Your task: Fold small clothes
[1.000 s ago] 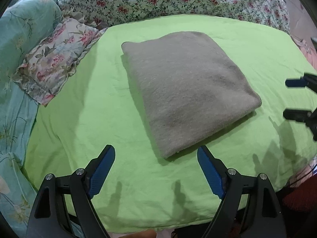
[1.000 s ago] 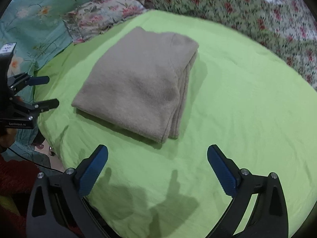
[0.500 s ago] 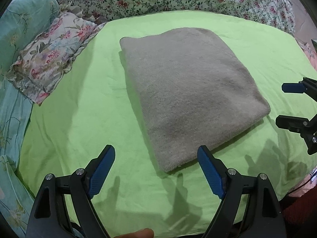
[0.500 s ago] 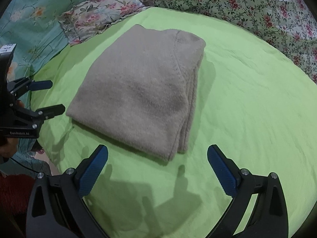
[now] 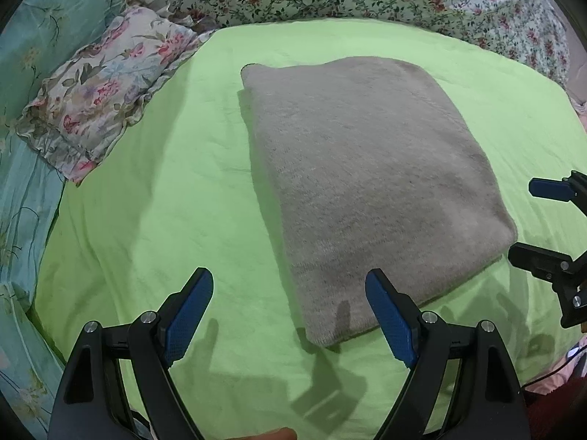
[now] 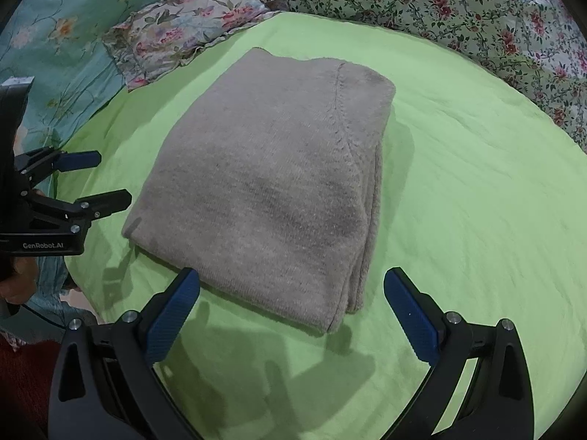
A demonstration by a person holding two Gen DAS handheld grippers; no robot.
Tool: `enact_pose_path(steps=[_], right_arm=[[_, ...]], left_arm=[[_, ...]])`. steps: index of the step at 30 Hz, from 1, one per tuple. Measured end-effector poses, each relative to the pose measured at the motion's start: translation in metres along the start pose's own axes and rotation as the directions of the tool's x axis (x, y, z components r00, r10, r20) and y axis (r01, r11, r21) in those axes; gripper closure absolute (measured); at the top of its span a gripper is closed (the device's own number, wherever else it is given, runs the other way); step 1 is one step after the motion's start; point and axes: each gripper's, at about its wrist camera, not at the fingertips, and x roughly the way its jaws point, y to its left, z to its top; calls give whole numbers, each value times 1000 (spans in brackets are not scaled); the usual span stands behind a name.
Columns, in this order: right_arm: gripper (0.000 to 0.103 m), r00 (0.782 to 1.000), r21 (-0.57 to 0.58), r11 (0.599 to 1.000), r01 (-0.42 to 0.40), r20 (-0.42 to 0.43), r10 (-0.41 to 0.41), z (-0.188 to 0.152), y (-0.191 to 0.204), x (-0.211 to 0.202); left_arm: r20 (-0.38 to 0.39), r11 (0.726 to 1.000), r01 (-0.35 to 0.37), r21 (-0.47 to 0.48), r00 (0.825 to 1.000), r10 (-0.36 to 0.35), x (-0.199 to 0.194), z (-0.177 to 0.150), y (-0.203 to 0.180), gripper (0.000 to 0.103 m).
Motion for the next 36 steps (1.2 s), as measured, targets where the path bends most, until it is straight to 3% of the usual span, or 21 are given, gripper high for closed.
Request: enact_pose_path(steps=[9,36], right_arm=[[3,1000,41,999,7,0,-7,13,-9,2],[3,999,71,997,1,33,-3,35,-4,2]], left_arm=[[-30,1000,-10,21,1000,11,6,6,0,18],[-10,1000,1,-13,1000,-1,1,12,7,18]])
